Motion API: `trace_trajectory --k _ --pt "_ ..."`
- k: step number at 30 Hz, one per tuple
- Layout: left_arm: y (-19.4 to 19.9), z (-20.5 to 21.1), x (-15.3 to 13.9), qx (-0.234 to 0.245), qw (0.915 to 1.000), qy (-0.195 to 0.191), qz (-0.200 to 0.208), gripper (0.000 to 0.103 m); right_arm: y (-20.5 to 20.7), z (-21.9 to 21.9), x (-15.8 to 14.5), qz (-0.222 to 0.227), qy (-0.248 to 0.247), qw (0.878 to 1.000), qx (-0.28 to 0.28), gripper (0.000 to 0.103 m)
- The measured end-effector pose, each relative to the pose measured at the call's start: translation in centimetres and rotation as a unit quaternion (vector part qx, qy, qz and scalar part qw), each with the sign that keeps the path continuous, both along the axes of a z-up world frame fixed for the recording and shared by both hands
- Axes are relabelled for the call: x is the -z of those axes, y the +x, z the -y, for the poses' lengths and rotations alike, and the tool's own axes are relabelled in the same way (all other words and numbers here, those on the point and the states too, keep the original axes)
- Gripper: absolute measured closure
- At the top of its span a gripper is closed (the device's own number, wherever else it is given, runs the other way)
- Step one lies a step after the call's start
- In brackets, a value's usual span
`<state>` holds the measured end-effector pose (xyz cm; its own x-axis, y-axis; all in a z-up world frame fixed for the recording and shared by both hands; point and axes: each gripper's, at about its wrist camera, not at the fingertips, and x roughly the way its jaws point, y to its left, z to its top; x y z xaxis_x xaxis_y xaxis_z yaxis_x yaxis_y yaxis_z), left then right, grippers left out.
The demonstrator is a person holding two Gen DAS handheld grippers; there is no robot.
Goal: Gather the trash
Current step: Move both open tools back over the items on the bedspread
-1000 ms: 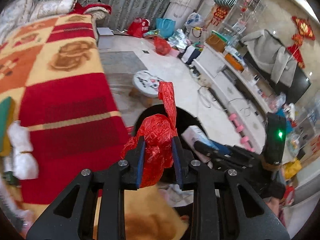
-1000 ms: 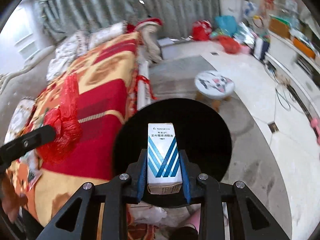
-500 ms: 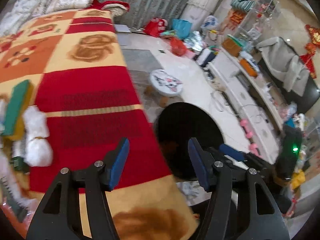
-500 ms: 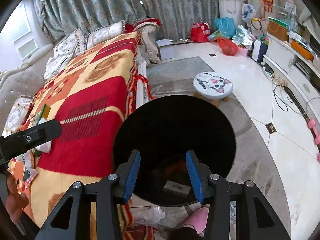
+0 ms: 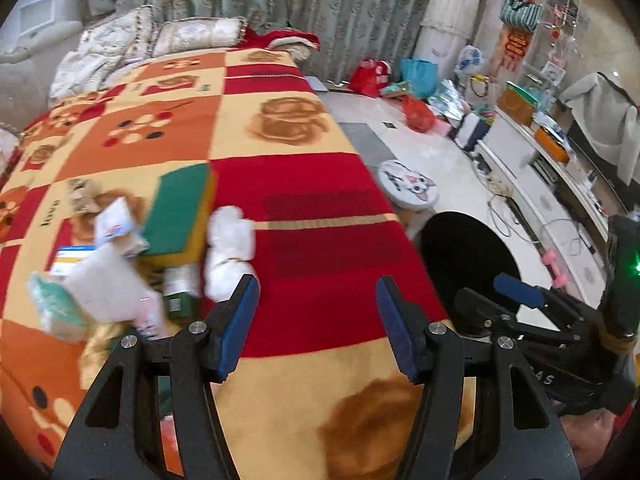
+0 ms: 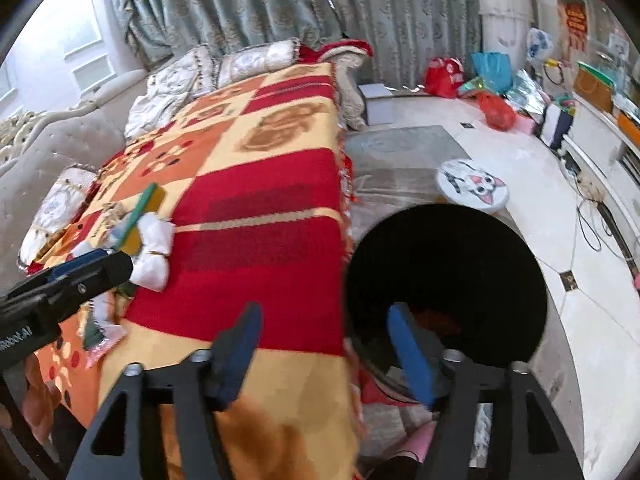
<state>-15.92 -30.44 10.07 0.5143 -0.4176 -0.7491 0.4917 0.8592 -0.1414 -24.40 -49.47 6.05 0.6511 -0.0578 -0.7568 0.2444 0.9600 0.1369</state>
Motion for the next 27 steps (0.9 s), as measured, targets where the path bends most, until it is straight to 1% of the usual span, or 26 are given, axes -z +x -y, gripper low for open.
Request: trace_trajectory --k 7,15,20,22,27 --pt "0.4 -4.7 -0.4 -0.039 0.9992 0.005 0.009 0.043 1.8 -4.2 -0.6 -0.003 -0.011 0.999 -0.033 0.036" --pt "1.3 -11.7 0.1 -0.089 0.9958 0.017 0.006 0.043 3.7 -8.9 -0.4 -0.010 -0.018 0.996 -0.083 0.036" --pt "2.4 -16.6 0.7 -0.136 0.9905 0.023 -0.001 0.043 5.1 -11.3 0.3 -0.019 -0.015 0.994 -0.107 0.035" --pt "2.9 -17.9 0.9 -0.152 0.9882 0.021 -0.006 0.043 5.6 -11.9 0.5 -0.022 -0.012 0.993 -0.113 0.035" --pt "4.4 -21.0 1.3 -0.191 0.9814 0.002 -0.018 0.043 7.8 -12.9 0.3 -0.022 -0.017 0.993 -0.117 0.035"
